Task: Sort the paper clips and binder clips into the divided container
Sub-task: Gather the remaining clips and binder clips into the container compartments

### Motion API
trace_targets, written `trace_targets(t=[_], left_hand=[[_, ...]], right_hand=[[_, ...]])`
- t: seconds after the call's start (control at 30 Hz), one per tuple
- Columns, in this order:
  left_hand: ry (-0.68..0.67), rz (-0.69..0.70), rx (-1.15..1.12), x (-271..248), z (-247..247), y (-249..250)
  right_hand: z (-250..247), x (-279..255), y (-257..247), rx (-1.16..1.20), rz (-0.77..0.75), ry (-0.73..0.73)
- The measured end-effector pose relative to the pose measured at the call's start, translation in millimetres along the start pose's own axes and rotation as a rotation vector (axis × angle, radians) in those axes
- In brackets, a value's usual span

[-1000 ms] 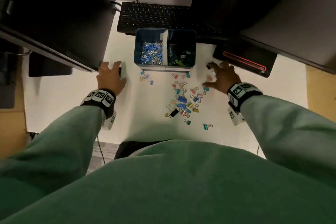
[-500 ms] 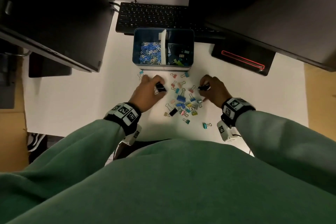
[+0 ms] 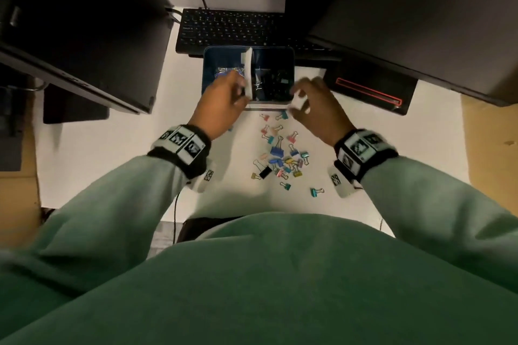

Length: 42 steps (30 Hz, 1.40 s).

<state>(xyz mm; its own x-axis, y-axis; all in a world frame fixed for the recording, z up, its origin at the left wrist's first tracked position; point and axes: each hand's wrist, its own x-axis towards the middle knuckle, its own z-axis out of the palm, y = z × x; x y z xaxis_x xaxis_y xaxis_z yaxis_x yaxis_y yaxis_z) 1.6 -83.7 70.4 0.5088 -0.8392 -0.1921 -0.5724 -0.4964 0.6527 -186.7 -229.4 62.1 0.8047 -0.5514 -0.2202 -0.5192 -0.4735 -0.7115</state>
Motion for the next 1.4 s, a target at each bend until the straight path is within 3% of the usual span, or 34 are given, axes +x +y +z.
trace_targets(t=[0.13,0.2,0.27,0.43,0.57,0.83,1.03,1.1,1.23,1.33,1.4], left_hand=[[-0.229,-0.168,0.202,-36,26,-67],[-0.254,-0.248,0.287,-40,39,-84],[-0.265,-0.231,0.341,-39,49,-86],[-0.364,0.033,0.402,-45,81,-58],[-0.411,0.124,0.465,-55,109,-35],[-0.385,0.046,0.244,-35,116,-21],[-0.304,-0.017,0.066,-29,103,-32],[-0.27,-0.009,0.002,-31,94,-36],[-0.168,-0.021,-0.193,-31,65,-18],[-0.078,-0.016,-0.334,-12,42,8],[0.025,0.009,-0.32,10,32,21]], right_hand=[[23,-72,55,-0.354,0.037,-0.439],[36,-95,77,-0.478,0.056,-0.558],[48,-102,85,-0.506,0.031,-0.525],[69,-66,71,-0.369,0.043,-0.378],[80,-42,57,-0.356,0.024,-0.348],[82,-32,56,-0.342,0.087,-0.31],[56,-40,67,0.042,0.182,-0.171],[40,-38,53,0.237,0.2,-0.102],[11,0,3,0.459,0.094,0.056],[5,41,-22,0.337,0.027,0.143],[6,59,-27,0.162,0.034,0.047]])
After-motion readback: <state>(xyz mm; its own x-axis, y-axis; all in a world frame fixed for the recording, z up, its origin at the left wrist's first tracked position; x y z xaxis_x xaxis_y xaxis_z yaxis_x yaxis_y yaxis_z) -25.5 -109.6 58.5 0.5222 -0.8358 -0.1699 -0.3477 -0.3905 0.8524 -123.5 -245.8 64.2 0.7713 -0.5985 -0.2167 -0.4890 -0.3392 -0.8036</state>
